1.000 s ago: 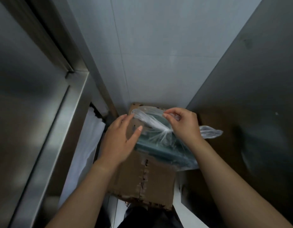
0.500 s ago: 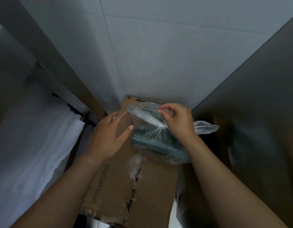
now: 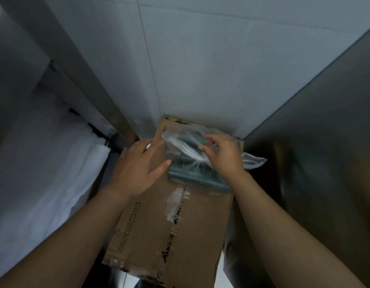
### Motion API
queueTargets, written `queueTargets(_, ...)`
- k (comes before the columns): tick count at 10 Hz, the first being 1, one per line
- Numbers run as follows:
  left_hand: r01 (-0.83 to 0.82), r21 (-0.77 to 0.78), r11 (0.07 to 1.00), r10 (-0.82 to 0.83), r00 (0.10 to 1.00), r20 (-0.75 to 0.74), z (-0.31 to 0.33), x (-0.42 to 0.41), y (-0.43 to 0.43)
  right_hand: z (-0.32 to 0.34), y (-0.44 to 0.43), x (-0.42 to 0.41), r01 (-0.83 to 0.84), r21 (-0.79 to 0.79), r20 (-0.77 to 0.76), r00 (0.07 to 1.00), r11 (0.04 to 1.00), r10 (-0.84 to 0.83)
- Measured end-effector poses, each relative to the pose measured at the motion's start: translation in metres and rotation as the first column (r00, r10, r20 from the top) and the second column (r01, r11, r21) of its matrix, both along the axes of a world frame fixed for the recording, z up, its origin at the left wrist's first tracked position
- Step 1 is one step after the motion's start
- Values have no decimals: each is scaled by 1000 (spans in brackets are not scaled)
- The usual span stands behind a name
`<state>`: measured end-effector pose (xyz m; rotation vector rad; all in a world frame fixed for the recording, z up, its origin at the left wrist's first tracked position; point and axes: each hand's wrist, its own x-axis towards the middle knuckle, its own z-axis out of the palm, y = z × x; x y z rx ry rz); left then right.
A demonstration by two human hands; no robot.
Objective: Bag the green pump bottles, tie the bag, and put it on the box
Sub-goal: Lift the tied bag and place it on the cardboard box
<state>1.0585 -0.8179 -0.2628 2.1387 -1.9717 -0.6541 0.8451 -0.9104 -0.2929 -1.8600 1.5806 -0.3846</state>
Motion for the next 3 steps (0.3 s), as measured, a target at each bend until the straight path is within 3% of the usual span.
queueTargets(1, 4, -23, 1000, -4, 999, -37, 23, -10, 0, 24, 14, -6, 36, 66, -18, 999, 997, -35)
queueTargets(3, 56, -109, 992, -60, 998, -35, 85, -29, 1, 98, 42, -19, 46, -13, -53, 997, 999, -47)
